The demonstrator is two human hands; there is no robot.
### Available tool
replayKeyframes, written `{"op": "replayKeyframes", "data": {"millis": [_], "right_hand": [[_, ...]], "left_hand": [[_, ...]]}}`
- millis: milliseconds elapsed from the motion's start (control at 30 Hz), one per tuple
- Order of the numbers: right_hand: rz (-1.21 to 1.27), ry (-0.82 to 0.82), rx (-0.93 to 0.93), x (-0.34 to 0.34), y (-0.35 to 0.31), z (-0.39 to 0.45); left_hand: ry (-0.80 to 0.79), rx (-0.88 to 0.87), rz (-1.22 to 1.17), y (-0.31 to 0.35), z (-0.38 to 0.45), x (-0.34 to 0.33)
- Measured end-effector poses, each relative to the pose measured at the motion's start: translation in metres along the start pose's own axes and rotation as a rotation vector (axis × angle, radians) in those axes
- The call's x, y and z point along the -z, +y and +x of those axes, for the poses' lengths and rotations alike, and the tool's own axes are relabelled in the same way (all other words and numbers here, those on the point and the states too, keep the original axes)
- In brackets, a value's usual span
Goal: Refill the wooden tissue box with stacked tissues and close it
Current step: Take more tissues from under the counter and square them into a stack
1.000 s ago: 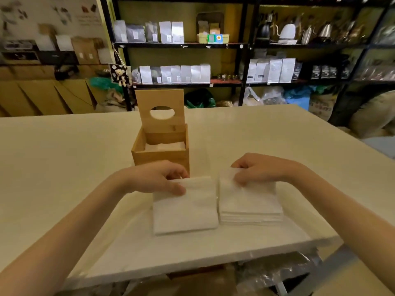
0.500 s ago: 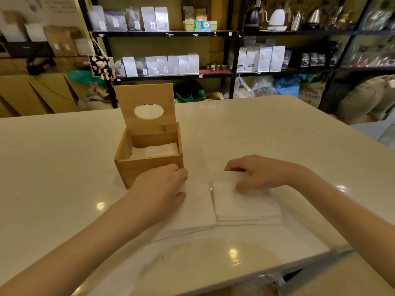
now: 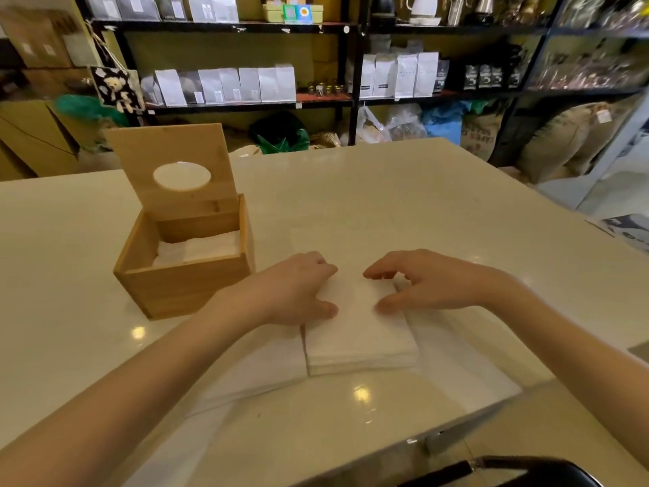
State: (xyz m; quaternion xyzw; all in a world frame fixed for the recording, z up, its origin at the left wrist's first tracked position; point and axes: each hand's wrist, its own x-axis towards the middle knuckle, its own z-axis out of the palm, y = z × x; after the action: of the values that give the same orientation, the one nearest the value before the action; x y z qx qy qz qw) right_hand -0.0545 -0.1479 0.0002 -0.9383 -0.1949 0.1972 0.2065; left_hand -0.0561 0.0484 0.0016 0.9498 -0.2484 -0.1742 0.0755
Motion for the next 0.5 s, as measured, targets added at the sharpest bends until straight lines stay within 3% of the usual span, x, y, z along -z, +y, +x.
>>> {"op": "replayKeyframes", "data": {"millis": [133,500], "right_hand": [[-0.022,-0.026,0.020,0.000,0.000,0.001],[-0.046,-0.178,-0.014,0.003,-0.004,0.020]], "left_hand": [[-0.120,0.031,0.025,0.001,0.005,0.002],[-0.198,0.016,0.026,0.008,0.016,0.009]]}}
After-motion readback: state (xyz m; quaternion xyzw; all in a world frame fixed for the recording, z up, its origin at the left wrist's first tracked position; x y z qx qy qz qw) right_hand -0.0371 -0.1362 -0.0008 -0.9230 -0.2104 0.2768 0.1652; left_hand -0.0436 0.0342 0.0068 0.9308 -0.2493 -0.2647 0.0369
